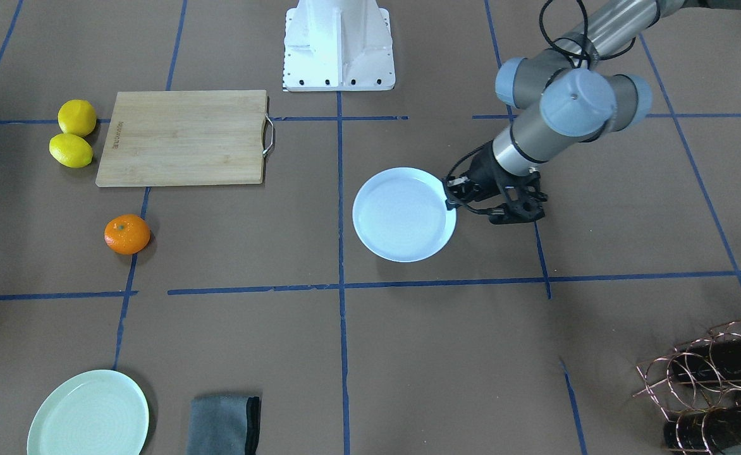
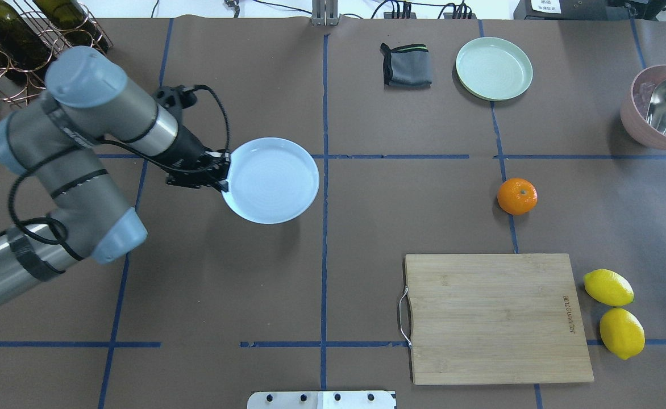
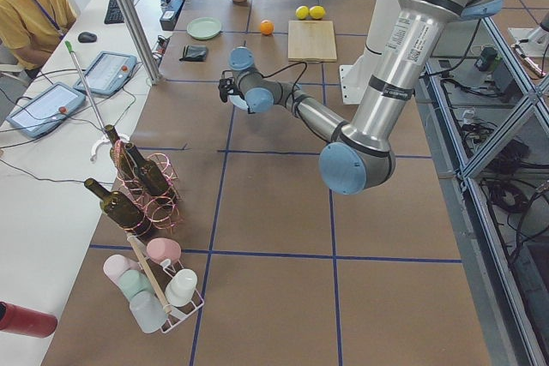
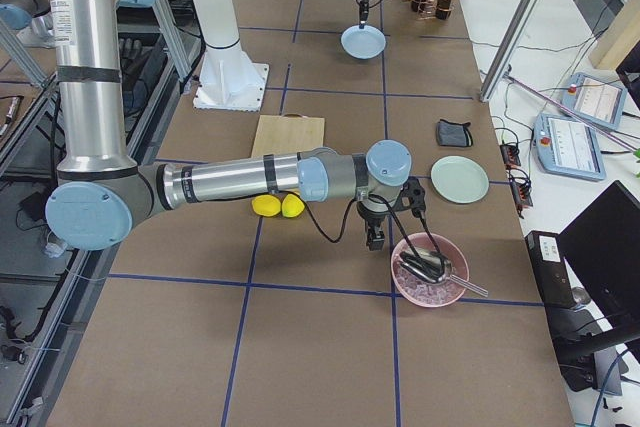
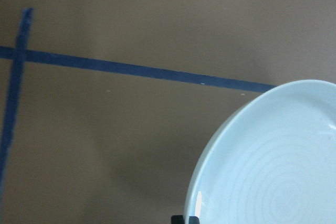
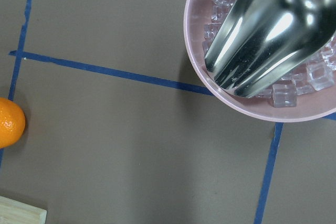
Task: Pick orange to plate
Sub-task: 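Slide the light blue plate with the left gripper toward the table center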
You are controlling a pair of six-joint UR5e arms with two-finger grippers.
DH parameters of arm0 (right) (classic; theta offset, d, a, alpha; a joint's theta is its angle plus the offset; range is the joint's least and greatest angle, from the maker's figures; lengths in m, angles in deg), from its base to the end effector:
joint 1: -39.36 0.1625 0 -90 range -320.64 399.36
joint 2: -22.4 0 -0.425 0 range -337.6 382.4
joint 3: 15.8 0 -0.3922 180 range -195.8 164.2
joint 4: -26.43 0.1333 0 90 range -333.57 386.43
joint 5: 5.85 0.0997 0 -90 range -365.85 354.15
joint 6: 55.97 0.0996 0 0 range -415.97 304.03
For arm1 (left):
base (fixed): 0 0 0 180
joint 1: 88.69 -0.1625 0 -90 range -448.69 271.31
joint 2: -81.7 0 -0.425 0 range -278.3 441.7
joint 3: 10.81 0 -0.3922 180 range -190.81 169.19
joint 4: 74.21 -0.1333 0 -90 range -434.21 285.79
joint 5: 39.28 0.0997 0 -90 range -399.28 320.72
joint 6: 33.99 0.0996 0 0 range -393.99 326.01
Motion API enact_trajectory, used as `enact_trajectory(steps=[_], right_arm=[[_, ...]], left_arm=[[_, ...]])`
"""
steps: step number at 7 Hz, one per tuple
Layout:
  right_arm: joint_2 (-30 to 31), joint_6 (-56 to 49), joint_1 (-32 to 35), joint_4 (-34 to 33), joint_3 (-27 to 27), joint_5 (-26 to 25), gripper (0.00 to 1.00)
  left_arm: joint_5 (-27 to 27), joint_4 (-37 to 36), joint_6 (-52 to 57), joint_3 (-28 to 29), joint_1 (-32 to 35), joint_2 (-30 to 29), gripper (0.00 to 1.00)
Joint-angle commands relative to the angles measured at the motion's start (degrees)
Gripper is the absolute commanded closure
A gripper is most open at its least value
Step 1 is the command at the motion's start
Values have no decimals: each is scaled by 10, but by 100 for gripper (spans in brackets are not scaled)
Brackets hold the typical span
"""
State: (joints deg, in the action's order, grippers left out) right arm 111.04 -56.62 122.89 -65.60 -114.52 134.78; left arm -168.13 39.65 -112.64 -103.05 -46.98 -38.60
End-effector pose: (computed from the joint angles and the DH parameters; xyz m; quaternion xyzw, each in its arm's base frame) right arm -0.0008 -0.5069 0.5673 0.0417 -0.4292 -0.0859 0.8981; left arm 0.4492 -0.4952 0.2784 -0.0632 0.5296 -0.0660 0.8433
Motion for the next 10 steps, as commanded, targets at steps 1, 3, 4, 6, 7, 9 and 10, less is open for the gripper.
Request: enact_trajectory(steps=[1,3,4,6,7,9,10], right_arm=[[-2,0,-1,0,-1,5,0],[-2,0,-2,0,-1,11,0],[-3,0,-2,0,-2,11,0],[-14,0,-13,0,-2,11,0],[-22,1,-29,0,-2,11,0],[-41,163,-110,79,-9,6,0],[-42,319,-167,185,-6,-23,0]], left_arm=[[68,6,-55,53,-76,-71,100],[89,22,-62,76,-98,-70,100],[90,22,-62,81,-98,-70,100],[89,27,-59,80,-95,-69,74],[89,39,-60,77,-94,-68,45],[89,40,-72,34,-85,-59,31],[90,39,-86,5,-81,-48,31]])
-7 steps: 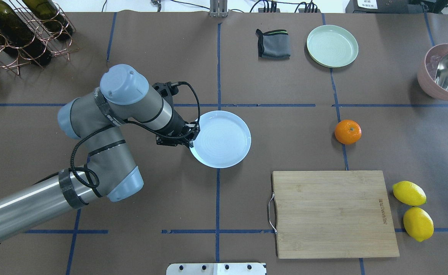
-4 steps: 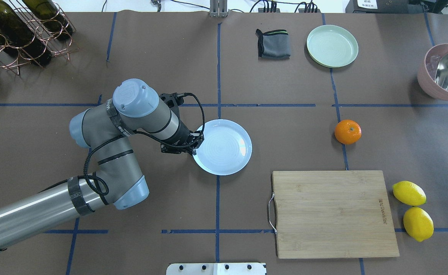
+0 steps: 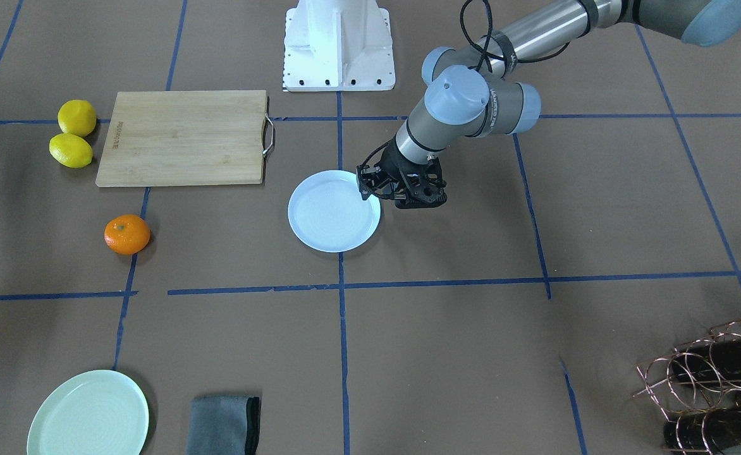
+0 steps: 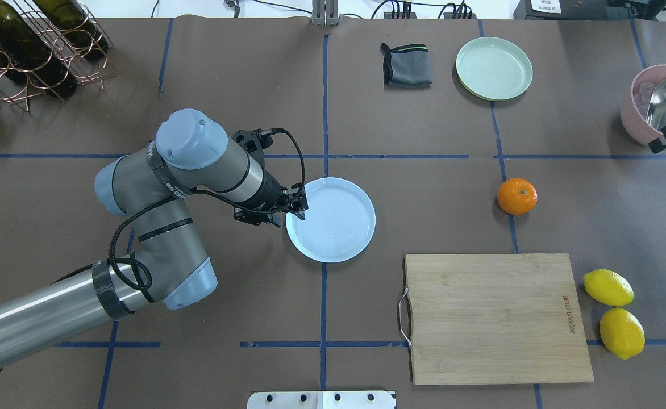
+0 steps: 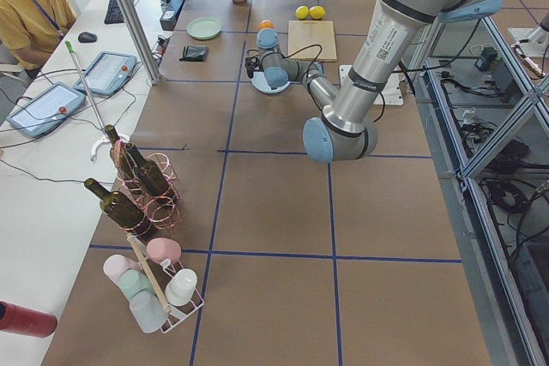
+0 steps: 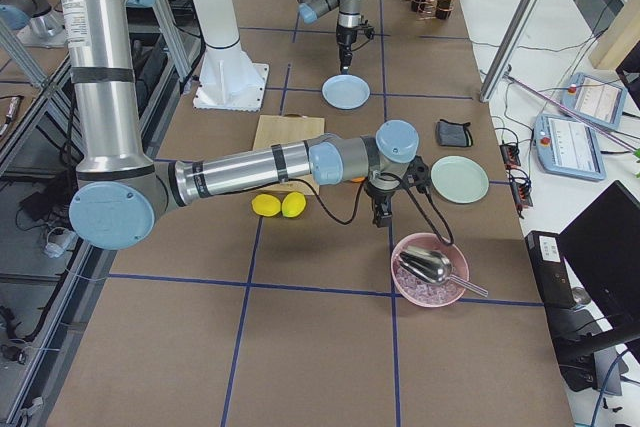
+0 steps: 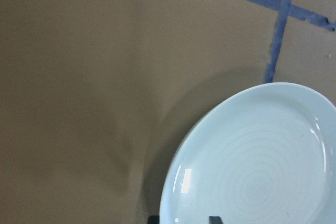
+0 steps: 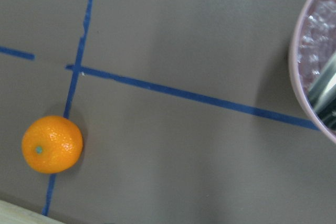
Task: Pick orange to plate
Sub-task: 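Reach the right gripper down over the orange while the left gripper holds the plate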
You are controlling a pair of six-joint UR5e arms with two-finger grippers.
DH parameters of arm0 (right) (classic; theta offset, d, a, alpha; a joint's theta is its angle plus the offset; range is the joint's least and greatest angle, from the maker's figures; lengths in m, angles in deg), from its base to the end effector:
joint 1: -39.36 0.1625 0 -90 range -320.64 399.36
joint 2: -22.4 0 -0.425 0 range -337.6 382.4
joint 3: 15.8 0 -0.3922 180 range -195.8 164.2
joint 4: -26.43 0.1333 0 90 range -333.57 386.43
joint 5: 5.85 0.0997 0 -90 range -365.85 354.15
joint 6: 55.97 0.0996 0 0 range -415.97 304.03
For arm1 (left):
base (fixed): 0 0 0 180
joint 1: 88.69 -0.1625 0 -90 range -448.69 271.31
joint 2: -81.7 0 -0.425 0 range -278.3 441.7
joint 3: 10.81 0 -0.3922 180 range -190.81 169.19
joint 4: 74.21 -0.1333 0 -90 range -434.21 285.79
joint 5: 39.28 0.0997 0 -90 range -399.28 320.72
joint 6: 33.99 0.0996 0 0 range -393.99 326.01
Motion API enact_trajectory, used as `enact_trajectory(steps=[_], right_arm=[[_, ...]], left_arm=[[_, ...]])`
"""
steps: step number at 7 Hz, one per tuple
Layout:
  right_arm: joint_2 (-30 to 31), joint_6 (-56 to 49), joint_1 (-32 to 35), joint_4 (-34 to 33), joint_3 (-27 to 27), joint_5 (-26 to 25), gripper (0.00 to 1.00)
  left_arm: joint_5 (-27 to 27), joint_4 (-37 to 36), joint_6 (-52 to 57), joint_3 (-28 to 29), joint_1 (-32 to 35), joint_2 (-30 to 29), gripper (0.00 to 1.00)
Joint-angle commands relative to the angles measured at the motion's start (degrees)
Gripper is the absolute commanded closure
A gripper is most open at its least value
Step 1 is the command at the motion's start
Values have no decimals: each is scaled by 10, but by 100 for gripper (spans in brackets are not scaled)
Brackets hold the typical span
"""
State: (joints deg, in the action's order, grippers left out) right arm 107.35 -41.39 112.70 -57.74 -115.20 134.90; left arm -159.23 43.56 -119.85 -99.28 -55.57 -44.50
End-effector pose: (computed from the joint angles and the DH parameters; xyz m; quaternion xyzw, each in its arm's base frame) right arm -0.0989 -0.5263 0.5125 0.0396 -0.4491 -0.0916 0.8879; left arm 0.5374 -0.4504 0.2339 -0.0494 0.5451 -0.0770 0.8334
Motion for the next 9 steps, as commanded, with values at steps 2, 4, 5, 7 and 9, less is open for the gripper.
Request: enact_trajectory(steps=[2,4,5,7,9], right_arm=[[-11,376,-167,202,-2,-135,0],[-31,412,-216,202,-1,-189,0],[-32,421,-244,202,-1,-214,0],[-31,427,-268,202,2,-244,0],[-31,427,-268,201,3,-257,0]], left_arm=[[0,2,-14,-44,5,23,31],[0,2,-14,-46,5,24,31],[0,2,-14,-46,5,24,31],[0,2,-14,-48,5,24,31],[0,10,-14,-49,5,30,31]])
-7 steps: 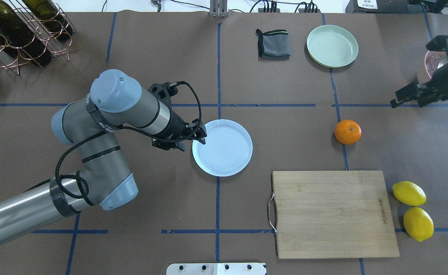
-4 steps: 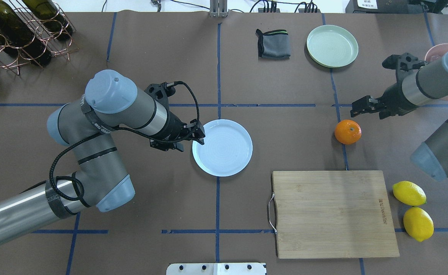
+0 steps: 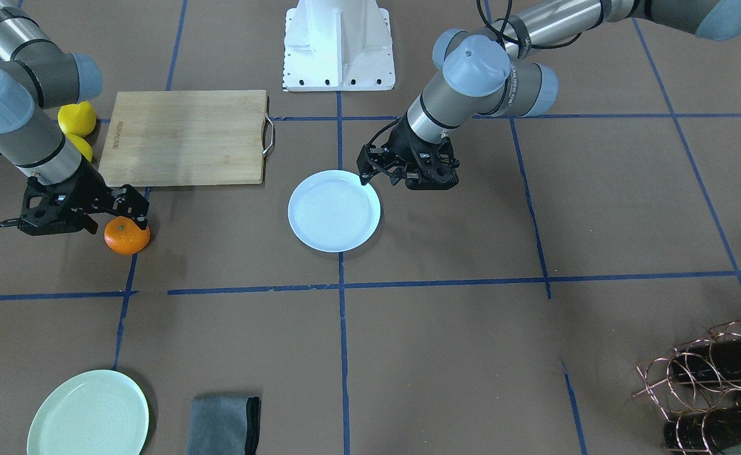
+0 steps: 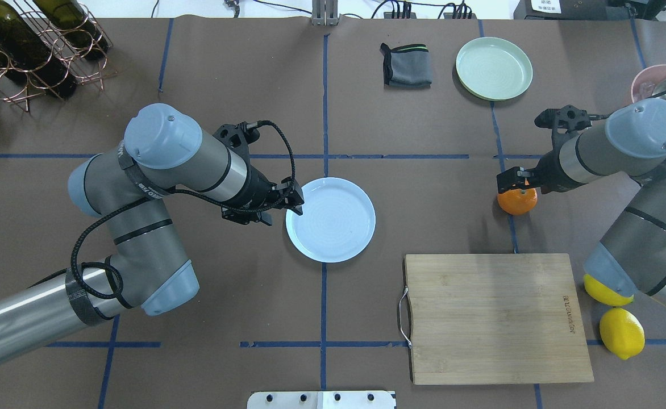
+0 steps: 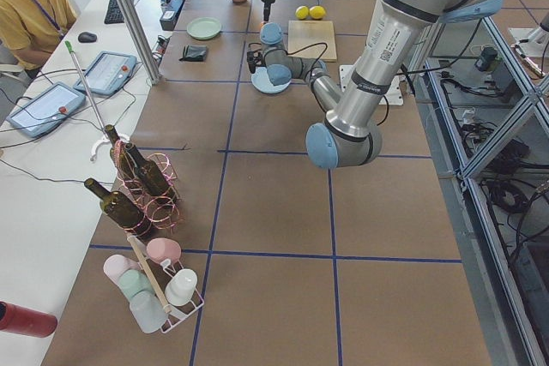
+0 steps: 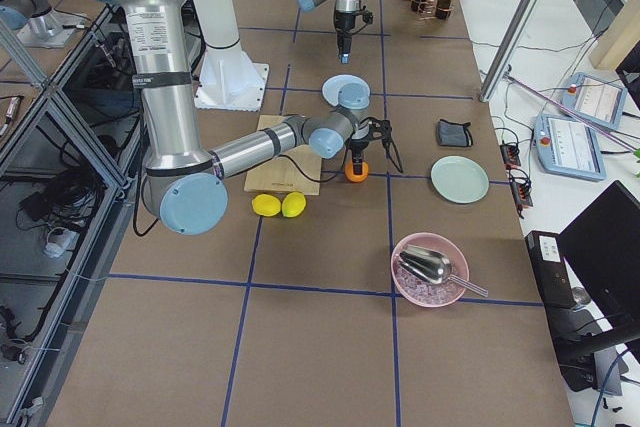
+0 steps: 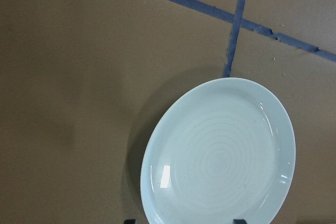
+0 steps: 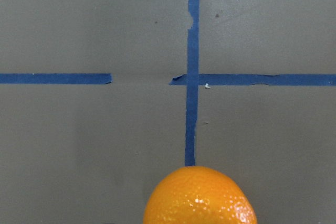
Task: Pick orange to plate
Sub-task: 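Reach the right gripper down over the orange while the left gripper holds the plate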
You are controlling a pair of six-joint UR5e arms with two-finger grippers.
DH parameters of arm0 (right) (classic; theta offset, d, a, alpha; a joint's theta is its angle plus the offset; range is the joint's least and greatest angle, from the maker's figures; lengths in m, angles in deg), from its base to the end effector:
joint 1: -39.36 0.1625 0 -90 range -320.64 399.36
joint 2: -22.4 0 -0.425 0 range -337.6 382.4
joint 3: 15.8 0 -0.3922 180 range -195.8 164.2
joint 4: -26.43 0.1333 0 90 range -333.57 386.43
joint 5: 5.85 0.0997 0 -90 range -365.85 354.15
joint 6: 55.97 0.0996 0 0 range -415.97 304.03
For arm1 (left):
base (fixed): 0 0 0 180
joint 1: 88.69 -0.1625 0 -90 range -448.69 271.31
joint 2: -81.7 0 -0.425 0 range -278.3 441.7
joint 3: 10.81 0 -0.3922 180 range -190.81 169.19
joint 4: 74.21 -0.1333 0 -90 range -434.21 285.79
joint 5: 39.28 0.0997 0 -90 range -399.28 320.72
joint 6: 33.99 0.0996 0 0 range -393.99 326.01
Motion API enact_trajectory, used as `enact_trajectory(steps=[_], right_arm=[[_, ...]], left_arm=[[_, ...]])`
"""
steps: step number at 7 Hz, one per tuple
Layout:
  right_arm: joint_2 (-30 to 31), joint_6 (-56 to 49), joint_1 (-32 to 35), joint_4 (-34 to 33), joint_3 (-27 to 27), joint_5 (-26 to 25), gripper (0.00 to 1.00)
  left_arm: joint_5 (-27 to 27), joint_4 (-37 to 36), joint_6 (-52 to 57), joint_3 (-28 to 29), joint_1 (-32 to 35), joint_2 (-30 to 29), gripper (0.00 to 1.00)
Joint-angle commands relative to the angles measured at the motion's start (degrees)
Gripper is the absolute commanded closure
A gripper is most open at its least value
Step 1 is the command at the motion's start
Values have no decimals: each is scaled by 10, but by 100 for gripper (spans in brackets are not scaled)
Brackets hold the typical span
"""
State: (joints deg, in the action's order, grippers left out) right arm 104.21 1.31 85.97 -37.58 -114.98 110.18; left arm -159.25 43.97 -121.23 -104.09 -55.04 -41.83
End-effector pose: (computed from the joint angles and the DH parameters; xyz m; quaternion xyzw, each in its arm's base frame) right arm -0.3256 -0.4749 0.4627 0.0686 -0.4107 0.0269 0.9088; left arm 0.5107 -0.4403 0.2279 -0.0450 0.5611 -0.0831 0.8223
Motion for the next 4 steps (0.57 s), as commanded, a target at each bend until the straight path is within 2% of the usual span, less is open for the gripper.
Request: enact_trajectory(steps=[1,4], right_arm=[[0,0,-3,-1,0,-14,0],[0,0,-10,0,11,-14,0]], left_arm=[[0,12,-1,-7,1,7,31],[0,13,0,-12,1,14,31]])
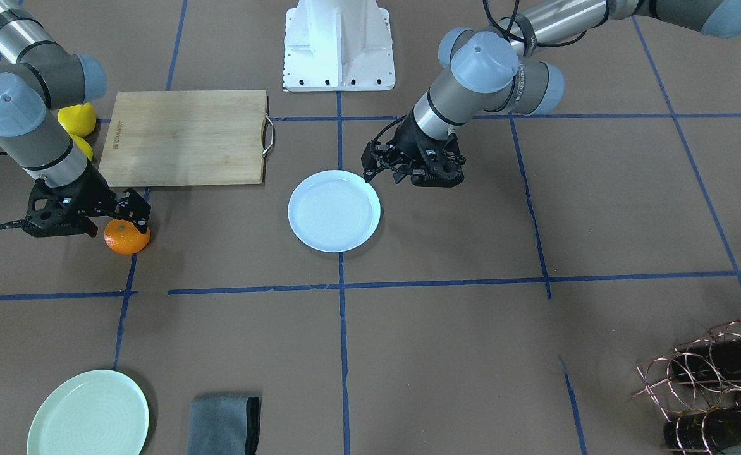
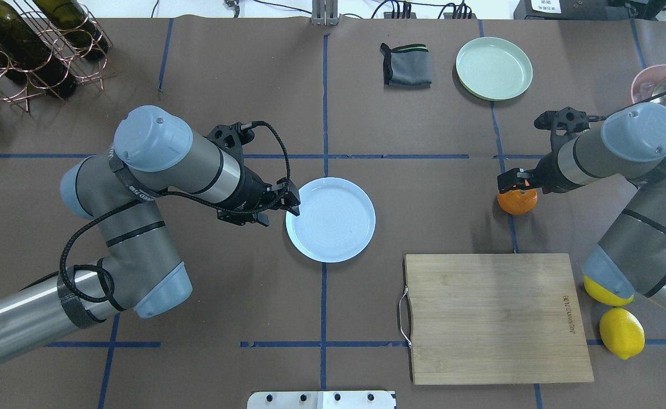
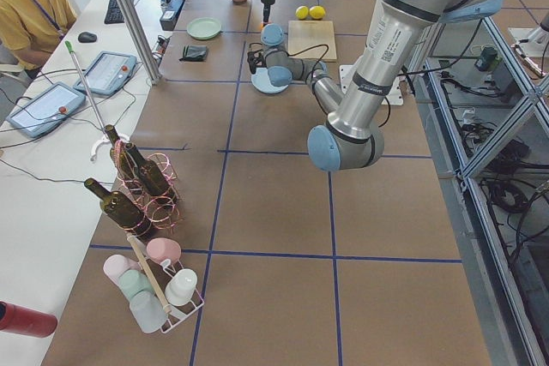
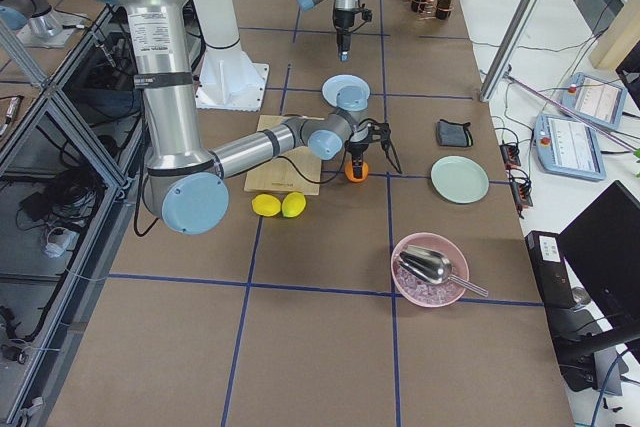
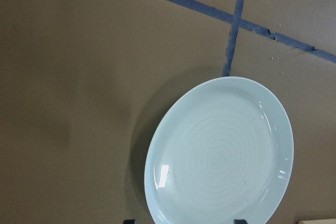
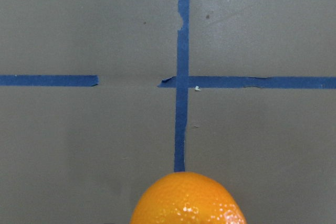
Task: Pick orange to plate
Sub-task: 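Reach the right gripper down over the orange while the left gripper holds the plate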
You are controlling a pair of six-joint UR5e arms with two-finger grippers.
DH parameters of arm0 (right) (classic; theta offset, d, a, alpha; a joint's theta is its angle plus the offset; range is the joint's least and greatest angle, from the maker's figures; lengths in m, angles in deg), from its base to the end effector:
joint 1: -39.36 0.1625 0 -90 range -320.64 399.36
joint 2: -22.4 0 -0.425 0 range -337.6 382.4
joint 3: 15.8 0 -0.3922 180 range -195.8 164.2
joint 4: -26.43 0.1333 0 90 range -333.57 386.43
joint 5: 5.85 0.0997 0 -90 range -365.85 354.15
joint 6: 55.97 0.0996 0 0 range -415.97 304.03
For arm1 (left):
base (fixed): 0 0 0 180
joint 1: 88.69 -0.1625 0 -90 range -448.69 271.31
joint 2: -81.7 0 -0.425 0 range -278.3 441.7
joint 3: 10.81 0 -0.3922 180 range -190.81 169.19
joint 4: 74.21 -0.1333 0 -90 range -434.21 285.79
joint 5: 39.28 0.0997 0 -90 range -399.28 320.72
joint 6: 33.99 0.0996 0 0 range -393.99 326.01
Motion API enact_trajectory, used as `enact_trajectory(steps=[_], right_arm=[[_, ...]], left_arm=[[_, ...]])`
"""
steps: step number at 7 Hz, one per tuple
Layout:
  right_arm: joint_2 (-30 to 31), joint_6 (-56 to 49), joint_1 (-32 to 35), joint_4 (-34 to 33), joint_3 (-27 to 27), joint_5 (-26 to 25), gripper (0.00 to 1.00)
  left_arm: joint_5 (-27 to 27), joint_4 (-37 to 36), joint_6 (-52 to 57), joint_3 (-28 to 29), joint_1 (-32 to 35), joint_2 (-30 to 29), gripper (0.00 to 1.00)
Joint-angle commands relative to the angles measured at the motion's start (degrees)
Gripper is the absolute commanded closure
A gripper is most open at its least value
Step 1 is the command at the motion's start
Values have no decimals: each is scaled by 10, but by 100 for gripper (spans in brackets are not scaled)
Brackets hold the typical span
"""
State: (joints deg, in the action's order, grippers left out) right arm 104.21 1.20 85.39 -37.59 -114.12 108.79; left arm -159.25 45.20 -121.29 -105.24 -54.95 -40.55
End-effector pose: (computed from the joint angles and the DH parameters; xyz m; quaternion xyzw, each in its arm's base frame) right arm -0.3306 -0.4748 0.4711 0.0712 -0.3997 0.0279 0.9134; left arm 0.5029 -0.4364 0.2315 -0.0412 0.5681 -0.0808 0.8179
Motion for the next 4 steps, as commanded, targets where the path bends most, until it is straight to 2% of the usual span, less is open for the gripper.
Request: enact_trajectory(steps=[1,4], right_arm=[[0,1,-9,0,3,-2,0],[-2,-4,-16,0,15,-3,0]], left_arm=[[0,1,0,-1,0,3,31],[1,0,-1,-6,0,4,31]])
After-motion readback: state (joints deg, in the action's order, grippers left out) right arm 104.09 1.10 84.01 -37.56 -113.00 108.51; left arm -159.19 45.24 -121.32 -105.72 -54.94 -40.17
